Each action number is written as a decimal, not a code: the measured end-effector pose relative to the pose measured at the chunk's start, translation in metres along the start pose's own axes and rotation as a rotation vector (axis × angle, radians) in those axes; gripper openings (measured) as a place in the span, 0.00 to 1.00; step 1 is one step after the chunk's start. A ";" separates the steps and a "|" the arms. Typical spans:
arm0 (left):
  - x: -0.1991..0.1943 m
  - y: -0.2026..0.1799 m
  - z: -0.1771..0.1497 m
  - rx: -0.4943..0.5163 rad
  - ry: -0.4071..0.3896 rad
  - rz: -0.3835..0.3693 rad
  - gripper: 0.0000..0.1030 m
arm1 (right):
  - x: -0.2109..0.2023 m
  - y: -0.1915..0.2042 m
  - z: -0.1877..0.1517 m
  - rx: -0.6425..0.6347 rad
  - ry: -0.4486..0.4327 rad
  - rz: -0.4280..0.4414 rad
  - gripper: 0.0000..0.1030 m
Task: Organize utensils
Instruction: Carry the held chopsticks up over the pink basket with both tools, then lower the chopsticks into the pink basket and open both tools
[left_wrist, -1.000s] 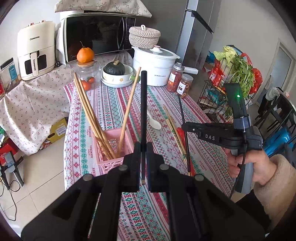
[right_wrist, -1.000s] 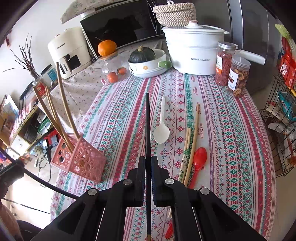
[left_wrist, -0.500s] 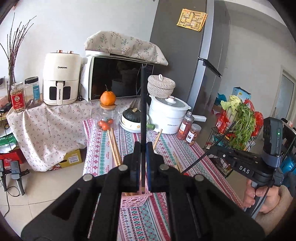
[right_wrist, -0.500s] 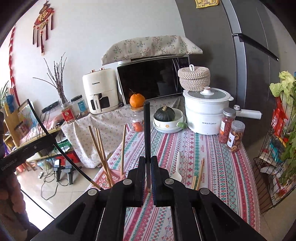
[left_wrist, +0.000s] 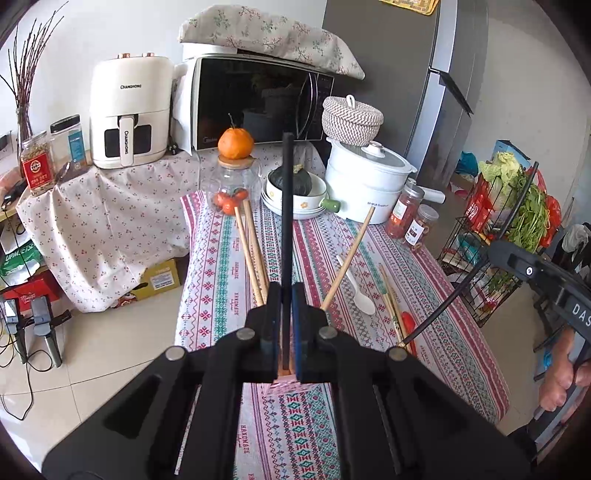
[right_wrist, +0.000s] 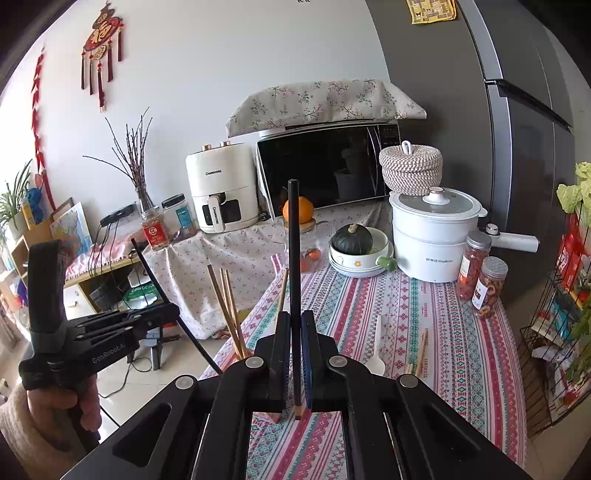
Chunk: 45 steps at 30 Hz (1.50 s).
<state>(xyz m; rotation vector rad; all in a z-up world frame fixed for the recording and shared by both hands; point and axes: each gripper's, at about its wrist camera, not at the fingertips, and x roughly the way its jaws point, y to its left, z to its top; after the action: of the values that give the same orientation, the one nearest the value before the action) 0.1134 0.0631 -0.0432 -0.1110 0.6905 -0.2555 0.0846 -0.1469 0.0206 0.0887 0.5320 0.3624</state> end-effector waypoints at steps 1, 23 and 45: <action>0.006 0.001 -0.001 -0.007 0.022 -0.002 0.06 | 0.001 0.000 0.000 0.002 -0.002 0.004 0.05; 0.012 0.030 -0.014 -0.076 0.090 0.027 0.61 | 0.024 0.024 0.014 0.036 -0.066 0.089 0.05; 0.015 0.046 -0.032 -0.063 0.169 0.036 0.67 | 0.112 0.053 -0.013 -0.041 0.154 0.048 0.25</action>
<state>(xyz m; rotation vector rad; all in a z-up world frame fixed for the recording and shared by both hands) 0.1135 0.1024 -0.0853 -0.1386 0.8677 -0.2099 0.1512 -0.0570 -0.0348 0.0335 0.6754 0.4292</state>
